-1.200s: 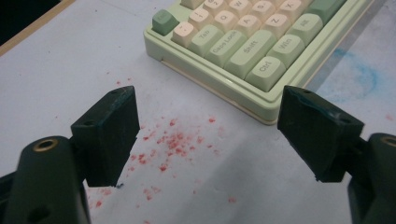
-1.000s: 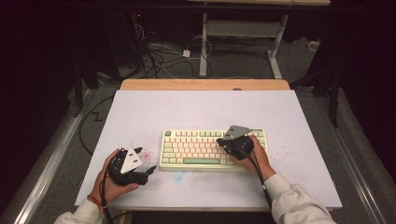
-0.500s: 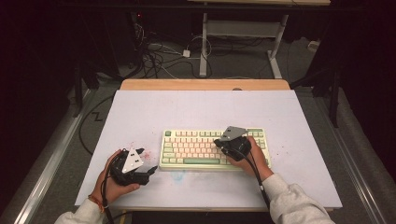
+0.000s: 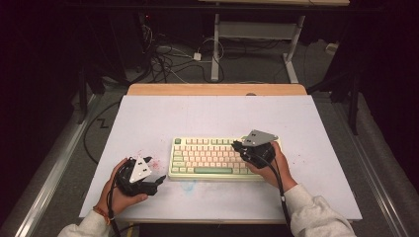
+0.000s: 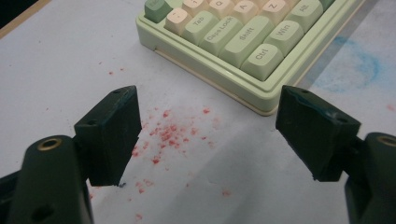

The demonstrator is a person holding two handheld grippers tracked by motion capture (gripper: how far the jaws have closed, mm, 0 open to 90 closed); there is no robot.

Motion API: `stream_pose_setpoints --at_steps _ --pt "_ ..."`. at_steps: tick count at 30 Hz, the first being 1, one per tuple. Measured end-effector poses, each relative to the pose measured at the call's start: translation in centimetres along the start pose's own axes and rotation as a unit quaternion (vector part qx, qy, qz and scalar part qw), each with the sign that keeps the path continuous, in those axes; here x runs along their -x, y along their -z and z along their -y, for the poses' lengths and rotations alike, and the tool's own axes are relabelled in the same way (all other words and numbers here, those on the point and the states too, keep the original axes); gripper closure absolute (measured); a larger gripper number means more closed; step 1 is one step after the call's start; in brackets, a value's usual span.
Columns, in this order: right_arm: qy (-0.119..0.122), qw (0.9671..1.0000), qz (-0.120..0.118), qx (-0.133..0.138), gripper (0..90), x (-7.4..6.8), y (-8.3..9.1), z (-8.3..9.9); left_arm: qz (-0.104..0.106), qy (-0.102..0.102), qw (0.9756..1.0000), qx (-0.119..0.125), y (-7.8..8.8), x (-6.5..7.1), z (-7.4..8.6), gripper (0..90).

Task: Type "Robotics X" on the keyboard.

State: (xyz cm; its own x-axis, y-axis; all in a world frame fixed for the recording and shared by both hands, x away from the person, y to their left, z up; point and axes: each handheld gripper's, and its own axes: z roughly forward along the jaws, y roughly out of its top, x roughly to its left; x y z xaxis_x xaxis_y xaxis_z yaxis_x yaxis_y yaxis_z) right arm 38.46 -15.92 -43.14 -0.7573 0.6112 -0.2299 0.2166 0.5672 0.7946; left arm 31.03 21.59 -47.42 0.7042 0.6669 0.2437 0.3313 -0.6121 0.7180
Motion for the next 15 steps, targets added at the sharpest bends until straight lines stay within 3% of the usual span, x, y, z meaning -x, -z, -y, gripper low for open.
stream_pose_setpoints --at_steps 3,4,5,7,10,14,15 --pt "-0.001 0.9999 0.008 0.011 77.0 0.2 0.8 0.0 0.0 -0.001 1.0 -0.002 0.0 0.0 0.0 21.3" --pt "-0.005 0.9997 0.013 0.019 69.4 0.4 1.2 0.0 0.0 -0.001 1.0 -0.001 0.0 0.0 0.0 21.3" --pt "-0.005 0.9997 0.013 0.019 69.4 0.4 1.2 0.0 -0.002 -0.001 1.0 -0.001 0.0 0.0 0.0 21.3" --pt "-0.008 0.9993 0.021 0.03 59.2 0.6 1.9 0.1 -0.007 0.0 1.0 -0.003 0.1 -0.1 -0.1 21.3" --pt "-0.01 0.999 0.024 0.036 54.8 0.7 2.3 0.2 -0.01 0.004 0.9999 -0.003 0.1 -0.2 0.0 21.4" --pt "-0.014 0.9974 0.044 0.056 38.7 0.7 3.5 0.7 -0.011 0.004 0.9999 -0.001 0.2 -0.2 0.0 21.4" --pt "-0.014 0.9974 0.044 0.056 38.7 0.7 3.5 0.7 -0.01 0.005 0.9999 0.0 0.2 -0.2 0.0 21.4"
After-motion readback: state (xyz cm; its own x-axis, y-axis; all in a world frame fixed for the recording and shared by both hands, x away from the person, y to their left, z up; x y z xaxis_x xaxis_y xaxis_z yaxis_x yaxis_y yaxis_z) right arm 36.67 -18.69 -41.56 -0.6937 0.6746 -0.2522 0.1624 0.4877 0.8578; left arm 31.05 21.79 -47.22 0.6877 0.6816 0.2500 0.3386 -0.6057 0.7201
